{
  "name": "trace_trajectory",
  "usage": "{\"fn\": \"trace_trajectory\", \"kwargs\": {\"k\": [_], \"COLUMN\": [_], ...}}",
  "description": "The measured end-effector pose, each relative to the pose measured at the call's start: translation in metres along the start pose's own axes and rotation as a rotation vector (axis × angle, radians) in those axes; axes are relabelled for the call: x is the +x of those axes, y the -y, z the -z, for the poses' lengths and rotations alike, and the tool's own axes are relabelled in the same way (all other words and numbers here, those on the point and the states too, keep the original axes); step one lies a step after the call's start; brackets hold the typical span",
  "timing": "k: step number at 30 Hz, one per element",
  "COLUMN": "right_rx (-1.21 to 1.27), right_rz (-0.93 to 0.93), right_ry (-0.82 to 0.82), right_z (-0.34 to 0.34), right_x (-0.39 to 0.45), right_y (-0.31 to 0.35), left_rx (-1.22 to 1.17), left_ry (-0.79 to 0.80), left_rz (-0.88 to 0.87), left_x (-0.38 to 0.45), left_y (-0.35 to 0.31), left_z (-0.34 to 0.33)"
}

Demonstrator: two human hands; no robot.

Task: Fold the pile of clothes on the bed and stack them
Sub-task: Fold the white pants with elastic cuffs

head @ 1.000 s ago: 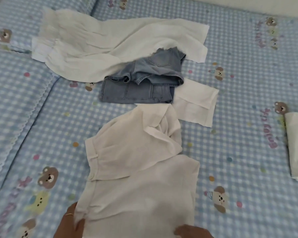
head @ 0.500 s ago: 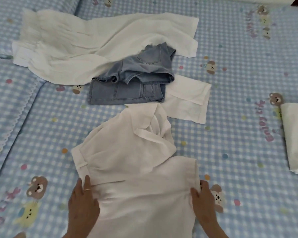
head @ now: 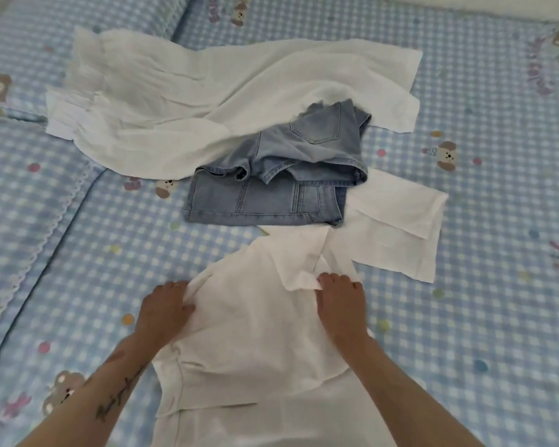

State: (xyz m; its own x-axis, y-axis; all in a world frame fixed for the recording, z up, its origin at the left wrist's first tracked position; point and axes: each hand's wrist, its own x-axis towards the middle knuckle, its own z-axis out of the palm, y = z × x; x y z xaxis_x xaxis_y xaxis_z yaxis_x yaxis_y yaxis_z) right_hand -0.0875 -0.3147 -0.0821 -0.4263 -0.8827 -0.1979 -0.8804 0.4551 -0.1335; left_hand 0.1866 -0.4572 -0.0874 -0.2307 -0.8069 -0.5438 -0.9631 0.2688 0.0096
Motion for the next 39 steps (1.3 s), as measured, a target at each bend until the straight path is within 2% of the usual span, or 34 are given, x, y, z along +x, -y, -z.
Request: {"fn": "trace_trajectory", "kwargs": {"k": [2,4,5,6,7,9,11,13,15,17,19,21,23,25,29,31,33,35,36,37,39], "right_rx": [0.168,0.339,0.363,0.331,0.288,0.265,0.224,0.072,-0.152,-0.293,-0.229,-0.040,0.122,0.200,0.284,0.332,0.316,0.304,0.378,0.496,0.669], "right_rz": [-0.246,-0.553,-0.656,-0.665,-0.569,-0.212,0.082,0.221,0.277,0.303,0.301,0.328,0.396,0.430,0.418,0.430,0.437,0.371,0.227,0.000,-0.281], "right_ry": [-0.024,-0.082,-0.104,-0.150,-0.218,-0.292,-0.168,0.050,0.204,0.149,-0.017,-0.193,-0.261,-0.199,0.046,0.138,0.218,0.316,0.433,0.469,0.497], "right_z": [-0.001,0.003,0.008,0.013,0.015,0.017,0.015,0.008,0.005,0.010,0.027,0.050,0.073,0.091,0.113,0.118,0.113,0.092,0.080,0.072,0.052], "right_x": [0.006,0.012,0.016,0.022,0.030,0.050,0.074,0.097,0.121,0.141,0.155,0.156,0.142,0.113,0.019,-0.037,-0.095,-0.145,-0.166,-0.186,-0.230], "right_y": [-0.029,-0.059,-0.068,-0.072,-0.069,-0.046,-0.013,0.013,0.024,0.028,0.029,0.027,0.022,0.010,-0.025,-0.040,-0.058,-0.071,-0.071,-0.062,-0.055], "left_rx": [0.033,-0.081,-0.159,-0.230,-0.289,-0.355,-0.362,-0.358,-0.350,-0.319,-0.284,-0.295,-0.312,-0.349,-0.488,-0.487,-0.387,-0.243,-0.173,-0.112,0.000], "left_ry": [-0.034,-0.073,-0.092,-0.110,-0.124,-0.133,-0.057,0.121,0.252,0.218,0.013,-0.267,-0.445,-0.452,-0.326,-0.357,-0.390,-0.371,-0.367,-0.358,-0.342], "left_rz": [-0.045,-0.046,-0.028,-0.009,0.006,-0.007,-0.036,-0.008,-0.009,-0.003,0.012,-0.018,-0.083,-0.107,-0.178,-0.296,-0.468,-0.613,-0.667,-0.704,-0.725], "left_x": [0.003,0.008,0.011,0.013,0.015,0.017,0.017,0.015,0.012,0.012,0.016,0.016,0.006,-0.016,-0.081,-0.115,-0.142,-0.163,-0.169,-0.176,-0.186], "left_y": [0.002,0.005,0.008,0.010,0.014,0.019,0.022,0.030,0.041,0.048,0.051,0.049,0.049,0.050,0.053,0.054,0.058,0.064,0.068,0.071,0.078], "left_z": [-0.003,-0.005,-0.005,-0.004,-0.002,0.000,0.003,0.006,0.009,0.016,0.027,0.040,0.051,0.052,0.027,0.010,-0.009,-0.032,-0.044,-0.054,-0.073]}}
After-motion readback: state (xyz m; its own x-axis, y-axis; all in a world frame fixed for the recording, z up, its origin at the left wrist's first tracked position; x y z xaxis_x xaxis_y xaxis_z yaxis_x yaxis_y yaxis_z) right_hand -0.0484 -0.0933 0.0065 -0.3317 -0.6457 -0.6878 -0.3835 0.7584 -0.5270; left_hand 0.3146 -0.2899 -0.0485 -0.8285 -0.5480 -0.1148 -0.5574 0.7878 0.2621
